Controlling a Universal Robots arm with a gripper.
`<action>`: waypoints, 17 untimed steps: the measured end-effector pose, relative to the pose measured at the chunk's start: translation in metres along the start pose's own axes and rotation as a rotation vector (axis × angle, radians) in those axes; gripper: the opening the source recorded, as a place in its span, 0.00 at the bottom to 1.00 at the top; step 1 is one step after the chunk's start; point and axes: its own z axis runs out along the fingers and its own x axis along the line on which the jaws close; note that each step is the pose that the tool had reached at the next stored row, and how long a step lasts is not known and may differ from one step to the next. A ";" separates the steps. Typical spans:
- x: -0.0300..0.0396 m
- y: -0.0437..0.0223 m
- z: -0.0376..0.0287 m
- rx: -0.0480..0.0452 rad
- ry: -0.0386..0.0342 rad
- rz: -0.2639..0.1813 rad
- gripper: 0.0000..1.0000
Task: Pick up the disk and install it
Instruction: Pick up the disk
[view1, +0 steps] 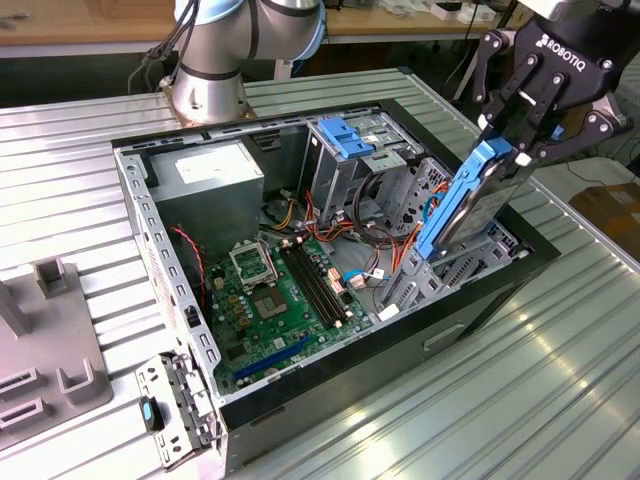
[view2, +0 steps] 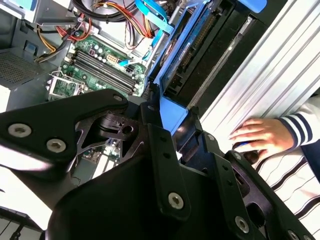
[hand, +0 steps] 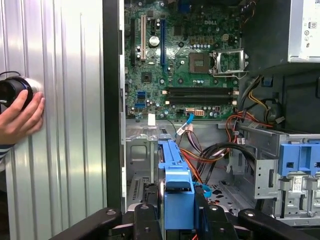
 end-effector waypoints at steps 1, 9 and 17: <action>0.0001 0.0002 0.0023 0.0001 0.0002 0.003 0.37; 0.0011 0.0017 0.0270 0.0021 0.0033 0.051 0.37; 0.0017 0.0025 0.0400 0.0026 0.0035 0.061 0.37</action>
